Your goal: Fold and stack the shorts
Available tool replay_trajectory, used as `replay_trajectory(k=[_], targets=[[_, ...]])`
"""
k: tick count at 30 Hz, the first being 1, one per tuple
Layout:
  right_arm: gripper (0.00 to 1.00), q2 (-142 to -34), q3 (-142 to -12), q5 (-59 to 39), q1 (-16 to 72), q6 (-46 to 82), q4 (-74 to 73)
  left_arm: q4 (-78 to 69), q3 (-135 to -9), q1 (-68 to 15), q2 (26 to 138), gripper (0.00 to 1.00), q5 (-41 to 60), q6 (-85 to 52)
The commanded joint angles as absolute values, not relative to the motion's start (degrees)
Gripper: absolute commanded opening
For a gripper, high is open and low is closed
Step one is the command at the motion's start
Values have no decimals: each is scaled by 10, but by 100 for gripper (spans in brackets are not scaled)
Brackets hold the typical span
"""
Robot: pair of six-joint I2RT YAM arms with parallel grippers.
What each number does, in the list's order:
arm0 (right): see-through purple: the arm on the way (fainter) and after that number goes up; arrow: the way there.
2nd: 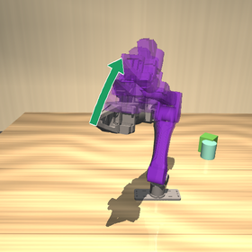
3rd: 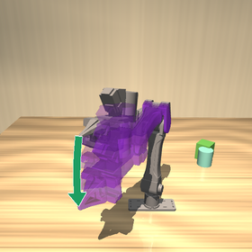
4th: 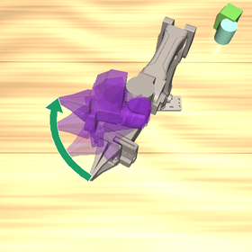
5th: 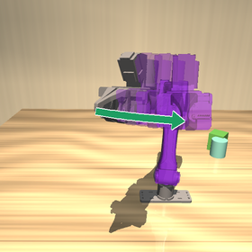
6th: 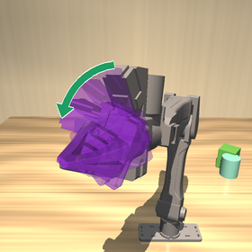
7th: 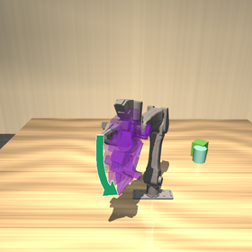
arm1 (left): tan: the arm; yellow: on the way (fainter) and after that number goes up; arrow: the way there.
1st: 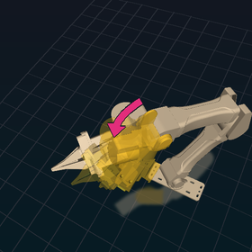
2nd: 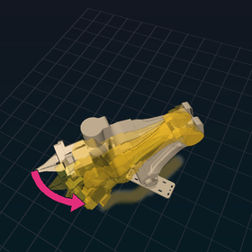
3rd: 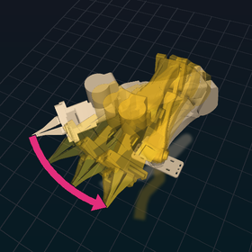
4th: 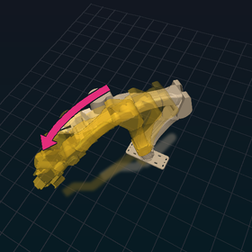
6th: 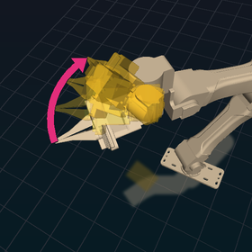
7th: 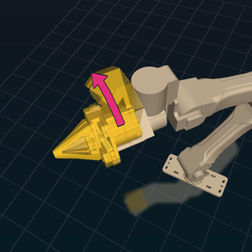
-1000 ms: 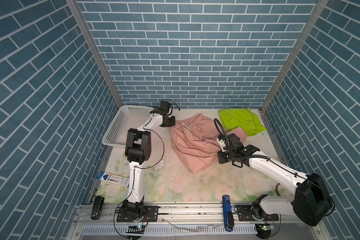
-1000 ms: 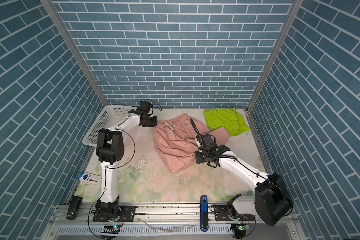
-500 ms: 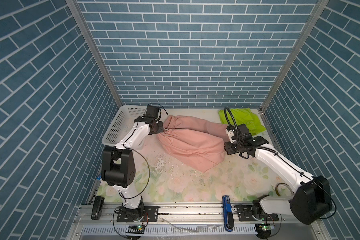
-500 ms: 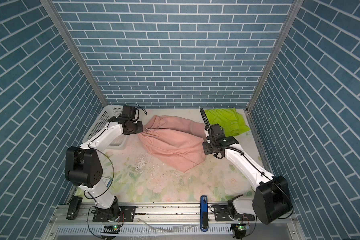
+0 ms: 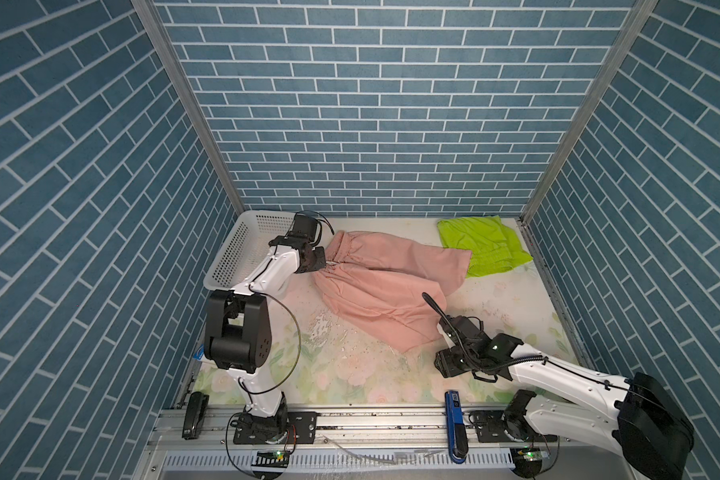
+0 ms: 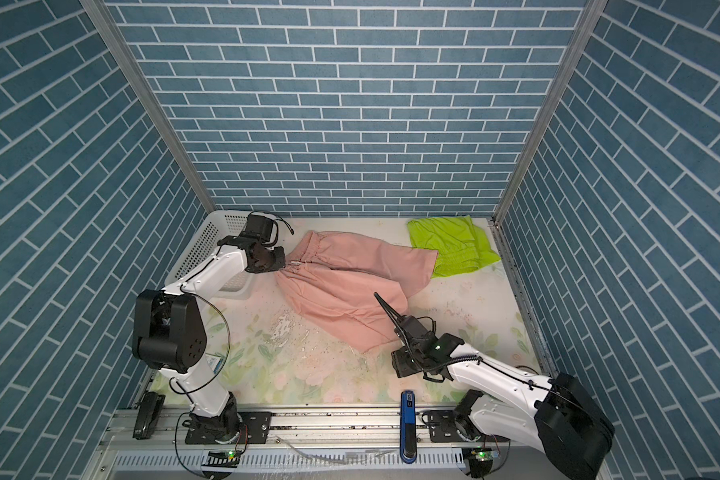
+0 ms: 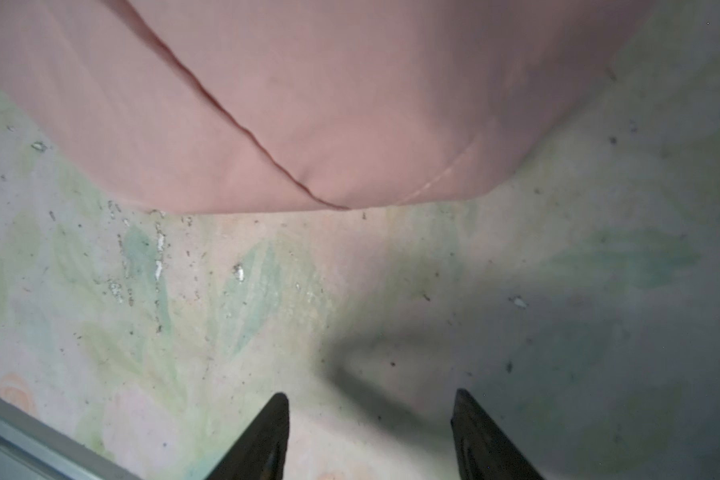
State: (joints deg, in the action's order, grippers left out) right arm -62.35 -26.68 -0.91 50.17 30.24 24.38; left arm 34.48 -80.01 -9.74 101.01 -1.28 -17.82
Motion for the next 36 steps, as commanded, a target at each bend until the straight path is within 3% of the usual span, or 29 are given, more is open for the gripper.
replay_trajectory(k=[1,7,11,13,15,16,22,24,29,33,36], targets=[[65,-660,-270,42,520,312,135,353,-795,-93,994,0,-19,-181],[69,-751,-271,112,520,262,43,355,-786,-92,988,0,-16,-182],[64,-789,-303,148,519,223,24,361,-787,-92,987,0,-8,-182],[50,-803,-322,161,519,203,27,365,-786,-92,984,0,-12,-180],[22,-807,-340,162,512,180,36,367,-784,-92,980,0,-16,-180],[1,-805,-349,148,503,165,44,368,-782,-92,975,0,-16,-181],[0,-740,-452,62,377,88,211,372,-775,-92,931,0,0,-192],[0,-712,-503,93,349,67,269,387,-781,-92,916,0,-5,-192],[0,-754,-683,26,305,42,455,405,-780,-92,880,0,-16,-198],[0,-819,-791,100,305,12,614,418,-767,-91,870,0,-28,-200],[0,-820,-842,161,298,-15,616,412,-754,-91,868,0,-22,-203]])
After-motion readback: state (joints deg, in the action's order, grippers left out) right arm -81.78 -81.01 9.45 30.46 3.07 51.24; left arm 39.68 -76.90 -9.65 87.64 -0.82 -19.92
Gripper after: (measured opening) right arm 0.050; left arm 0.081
